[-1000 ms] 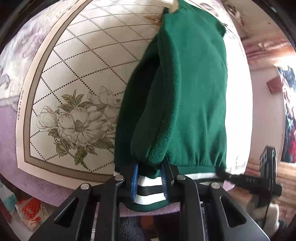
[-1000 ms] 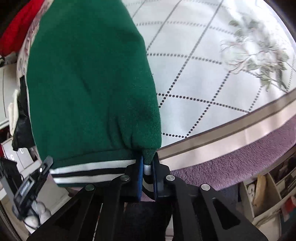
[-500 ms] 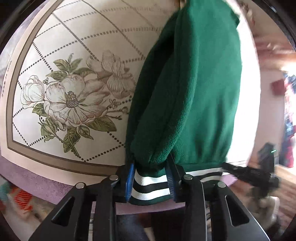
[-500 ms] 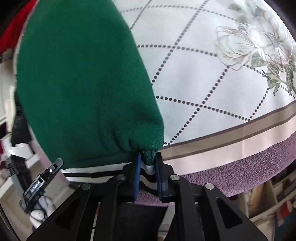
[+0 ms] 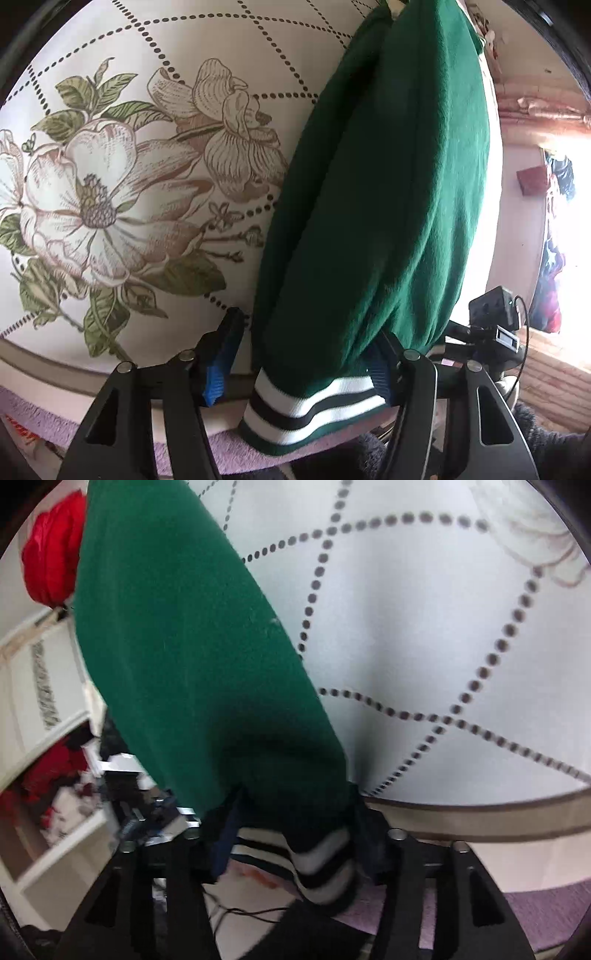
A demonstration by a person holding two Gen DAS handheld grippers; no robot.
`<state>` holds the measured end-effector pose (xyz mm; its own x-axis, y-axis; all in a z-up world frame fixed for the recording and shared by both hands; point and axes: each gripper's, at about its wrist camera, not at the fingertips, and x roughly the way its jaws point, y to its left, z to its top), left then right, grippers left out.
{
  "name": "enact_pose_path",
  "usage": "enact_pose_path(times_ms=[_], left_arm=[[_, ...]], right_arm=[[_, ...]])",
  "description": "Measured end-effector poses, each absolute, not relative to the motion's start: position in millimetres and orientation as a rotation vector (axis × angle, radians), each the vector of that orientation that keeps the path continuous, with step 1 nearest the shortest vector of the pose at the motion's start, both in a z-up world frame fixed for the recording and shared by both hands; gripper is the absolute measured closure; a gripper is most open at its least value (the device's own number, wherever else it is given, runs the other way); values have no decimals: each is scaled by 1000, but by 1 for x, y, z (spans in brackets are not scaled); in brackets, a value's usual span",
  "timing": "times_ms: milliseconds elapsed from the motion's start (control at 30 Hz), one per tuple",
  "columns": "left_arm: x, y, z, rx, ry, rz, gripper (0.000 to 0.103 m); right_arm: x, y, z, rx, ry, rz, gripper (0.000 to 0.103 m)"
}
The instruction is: Fold large clothes
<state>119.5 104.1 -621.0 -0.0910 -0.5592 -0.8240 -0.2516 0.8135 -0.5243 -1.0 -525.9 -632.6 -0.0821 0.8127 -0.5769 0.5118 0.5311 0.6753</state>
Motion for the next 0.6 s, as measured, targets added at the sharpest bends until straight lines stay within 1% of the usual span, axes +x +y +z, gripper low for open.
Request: enact_pose_path(times_ms=[33, 100, 233, 267, 300, 333, 367, 400, 433, 467, 533, 600], left_arm=[[123, 104, -620, -637, 1666, -292, 43], [130, 97, -620, -622, 1652, -295, 43], [143, 86, -612, -572, 1586, -311, 43], [148, 83, -609, -562, 1562, -312, 43], [150, 81, -609, -557, 1553, -314, 43], [151, 79, -607, -540, 1543, -313, 46], [153, 76, -603, -515, 1531, -306, 57], [153, 72, -604, -499, 1527, -305, 68], [152, 70, -602, -481, 1525, -302, 71], [151, 67, -599, -476, 1519, -303, 80], [149, 69, -584, -499, 1516, -310, 86], [138, 58, -589, -505, 1530, -328, 90]], right_arm=[[1, -525, -631, 1125, 1738, 387, 28], [8, -515, -632, 1136, 1733, 432, 19], [11, -489, -626, 1058, 1726, 450, 19], [12, -496, -625, 1053, 1719, 444, 21], [10, -498, -621, 1049, 1712, 432, 36], [6, -501, -620, 1077, 1702, 423, 63], [5, -491, -626, 1116, 1687, 419, 70], [4, -485, -627, 1133, 1674, 411, 72], [3, -482, -625, 1123, 1672, 404, 73], [2, -480, -619, 1128, 1668, 395, 75], [0, -479, -609, 1155, 1662, 402, 77], [1, -477, -594, 1179, 1667, 427, 78]])
